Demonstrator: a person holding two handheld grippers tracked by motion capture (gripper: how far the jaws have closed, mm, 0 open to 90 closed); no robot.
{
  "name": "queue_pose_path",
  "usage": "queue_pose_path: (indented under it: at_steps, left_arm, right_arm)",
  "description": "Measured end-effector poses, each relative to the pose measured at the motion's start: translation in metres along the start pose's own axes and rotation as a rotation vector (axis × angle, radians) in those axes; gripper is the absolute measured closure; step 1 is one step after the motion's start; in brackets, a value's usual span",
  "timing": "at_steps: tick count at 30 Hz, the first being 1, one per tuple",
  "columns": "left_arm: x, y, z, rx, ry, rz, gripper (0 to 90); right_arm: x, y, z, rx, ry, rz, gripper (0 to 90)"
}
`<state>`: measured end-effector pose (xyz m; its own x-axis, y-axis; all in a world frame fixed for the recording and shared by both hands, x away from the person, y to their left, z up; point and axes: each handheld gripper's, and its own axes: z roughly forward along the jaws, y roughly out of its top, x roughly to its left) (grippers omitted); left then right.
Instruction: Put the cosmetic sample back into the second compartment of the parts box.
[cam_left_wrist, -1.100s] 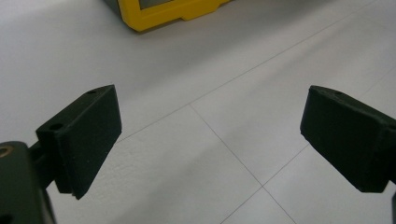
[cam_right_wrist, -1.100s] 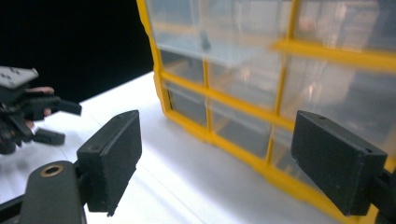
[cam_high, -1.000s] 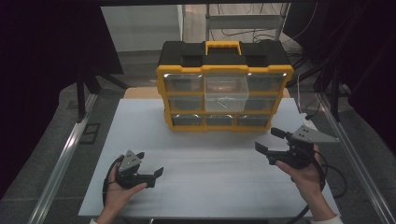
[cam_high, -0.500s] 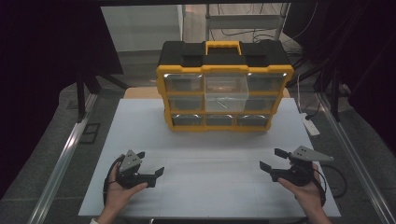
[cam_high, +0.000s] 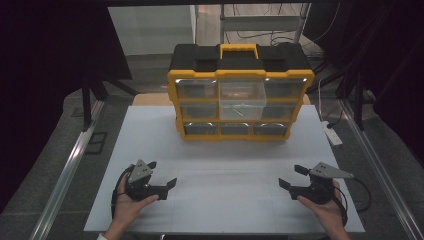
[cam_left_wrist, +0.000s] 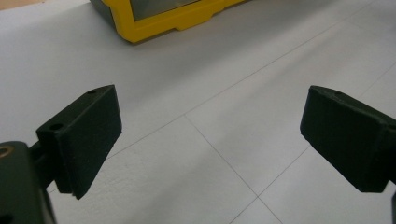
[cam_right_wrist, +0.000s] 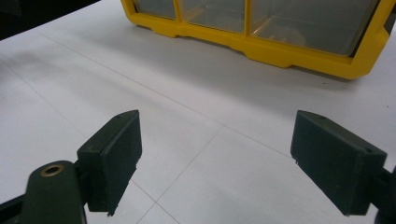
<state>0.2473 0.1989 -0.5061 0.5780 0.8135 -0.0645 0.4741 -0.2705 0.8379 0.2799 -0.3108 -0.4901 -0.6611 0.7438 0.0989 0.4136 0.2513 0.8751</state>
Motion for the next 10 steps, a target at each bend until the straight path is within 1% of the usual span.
queue_pose_path:
  at_steps: [6, 10]
  left_arm:
    - [0.0001, 0.0004, 0.0005, 0.001, -0.002, -0.002, 5.9]
    - [0.0016, 0.0007, 0.0011, 0.002, 0.001, -0.013, 5.9]
  right_arm:
    - [0.0009, -0.0009, 0.0016, 0.007, -0.003, -0.011, 16.9]
    - [-0.0006, -0.0007, 0.0028, 0.007, -0.004, -0.011, 16.8]
